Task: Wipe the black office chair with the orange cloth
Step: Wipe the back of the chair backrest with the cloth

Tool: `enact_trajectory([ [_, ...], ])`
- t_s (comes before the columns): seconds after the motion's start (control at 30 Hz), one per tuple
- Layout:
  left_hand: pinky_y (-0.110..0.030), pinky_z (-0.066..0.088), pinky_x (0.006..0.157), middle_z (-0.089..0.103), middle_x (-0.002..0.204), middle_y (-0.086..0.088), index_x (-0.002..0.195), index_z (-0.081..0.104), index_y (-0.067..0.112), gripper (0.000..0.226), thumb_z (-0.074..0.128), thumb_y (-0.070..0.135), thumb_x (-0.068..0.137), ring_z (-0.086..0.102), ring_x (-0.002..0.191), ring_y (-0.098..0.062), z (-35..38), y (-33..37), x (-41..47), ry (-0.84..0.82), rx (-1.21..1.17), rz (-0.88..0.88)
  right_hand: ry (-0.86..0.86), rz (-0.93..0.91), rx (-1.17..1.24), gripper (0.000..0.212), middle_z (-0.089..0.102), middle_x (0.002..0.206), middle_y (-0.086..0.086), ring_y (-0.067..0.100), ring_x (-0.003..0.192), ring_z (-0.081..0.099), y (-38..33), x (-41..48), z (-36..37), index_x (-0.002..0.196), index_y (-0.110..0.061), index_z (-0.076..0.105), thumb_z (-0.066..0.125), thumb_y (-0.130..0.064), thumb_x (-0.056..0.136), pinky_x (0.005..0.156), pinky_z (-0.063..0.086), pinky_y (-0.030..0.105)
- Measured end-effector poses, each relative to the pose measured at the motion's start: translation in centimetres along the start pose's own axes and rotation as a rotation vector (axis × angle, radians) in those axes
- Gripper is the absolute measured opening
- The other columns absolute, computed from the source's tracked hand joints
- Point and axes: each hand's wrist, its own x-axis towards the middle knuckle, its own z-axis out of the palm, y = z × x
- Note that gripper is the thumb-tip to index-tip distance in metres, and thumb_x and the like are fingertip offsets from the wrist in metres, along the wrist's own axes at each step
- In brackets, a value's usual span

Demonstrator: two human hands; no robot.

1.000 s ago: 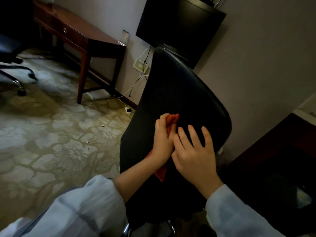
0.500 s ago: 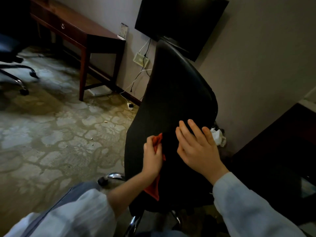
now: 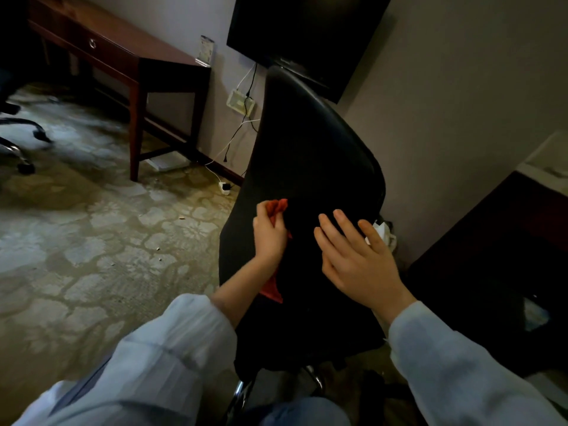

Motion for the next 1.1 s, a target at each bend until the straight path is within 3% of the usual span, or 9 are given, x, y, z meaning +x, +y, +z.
enact_trajectory([
  [0.1,-0.016,0.047,0.06,0.05,0.118,-0.008,0.115,0.044,0.028,0.018,0.045,0.022,0.098,0.06,0.089,-0.011,-0.2,-1.5,-1.3,-0.015,0.004,-0.112,-0.03,0.007,0.01,0.037,0.061,0.128,0.006,0.023,0.129,0.037,0.0,0.0,-0.2,0.114,-0.014,0.067,0.044,-0.026,0.087,0.114,0.01,0.037],
  [0.23,-0.028,0.053,0.071,0.048,0.114,-0.01,0.117,0.043,0.026,0.019,0.043,0.024,0.099,0.059,0.085,-0.016,0.7,-2.0,-6.8,-0.045,0.005,-0.163,-0.064,0.042,0.01,0.039,0.06,0.128,0.007,0.025,0.128,0.036,-0.3,0.1,-0.5,0.113,-0.015,0.067,0.042,-0.027,0.085,0.116,0.003,0.037],
  [0.37,-0.009,0.044,0.067,0.041,0.112,0.0,0.12,0.041,0.025,0.02,0.042,0.022,0.1,0.051,0.087,-0.003,2.1,-0.1,-11.5,-0.026,0.004,-0.034,-0.077,0.055,0.046,0.045,0.045,0.143,0.007,0.024,0.134,0.029,-0.2,-0.3,-1.1,0.127,-0.018,0.057,0.042,-0.026,0.085,0.116,-0.003,0.035],
  [0.5,-0.005,0.043,0.073,0.041,0.112,0.005,0.12,0.042,0.027,0.023,0.043,0.019,0.099,0.051,0.092,0.005,3.5,3.4,-11.8,-0.093,-0.049,0.15,-0.044,0.099,0.086,0.051,0.027,0.149,0.007,0.021,0.14,0.015,0.6,-1.0,-1.5,0.14,-0.019,0.038,0.039,-0.026,0.089,0.118,-0.002,0.033],
  [0.7,-0.001,0.038,0.077,0.048,0.115,-0.006,0.116,0.046,0.022,0.022,0.047,0.011,0.097,0.05,0.09,0.011,3.7,5.8,-7.6,-0.042,-0.052,0.28,-0.018,0.145,0.065,0.05,0.029,0.15,0.004,0.019,0.14,0.02,2.5,-2.2,-2.5,0.139,-0.02,0.046,0.041,-0.033,0.091,0.116,0.004,0.04],
  [0.77,-0.008,0.043,0.085,0.05,0.116,-0.009,0.114,0.047,0.02,0.019,0.046,0.012,0.097,0.051,0.09,0.006,3.6,7.0,-5.2,0.013,-0.078,0.25,-0.001,0.145,0.06,0.051,0.029,0.15,0.004,0.018,0.141,0.017,2.4,-2.5,-2.6,0.14,-0.02,0.043,0.043,-0.032,0.091,0.116,0.004,0.041],
  [0.83,-0.027,0.046,0.093,0.049,0.116,-0.011,0.116,0.048,0.016,0.019,0.047,0.014,0.097,0.051,0.09,0.001,3.6,8.8,-3.2,0.059,-0.107,0.245,0.038,0.198,0.1,0.055,0.028,0.149,0.005,0.019,0.14,0.017,2.1,-2.7,-2.8,0.142,-0.021,0.037,0.045,-0.03,0.088,0.117,0.004,0.041],
  [1.03,-0.019,0.043,0.09,0.047,0.115,0.0,0.116,0.053,0.022,0.024,0.051,0.018,0.092,0.051,0.102,-0.011,4.1,13.5,-4.1,0.014,0.002,0.727,0.099,0.498,0.299,0.093,-0.012,0.158,0.01,0.023,0.146,-0.01,1.4,-2.9,-2.6,0.15,-0.015,-0.01,0.045,-0.049,0.083,0.119,-0.003,0.041],
  [1.1,-0.026,0.044,0.09,0.044,0.111,0.002,0.116,0.057,0.019,0.028,0.053,0.021,0.088,0.048,0.101,-0.014,4.4,13.3,-5.6,-0.004,0.147,0.881,0.073,0.506,0.299,0.09,0.001,0.156,0.015,0.022,0.146,-0.01,1.6,-2.6,-2.6,0.149,-0.012,-0.013,0.035,-0.057,0.088,0.117,-0.001,0.043],
])
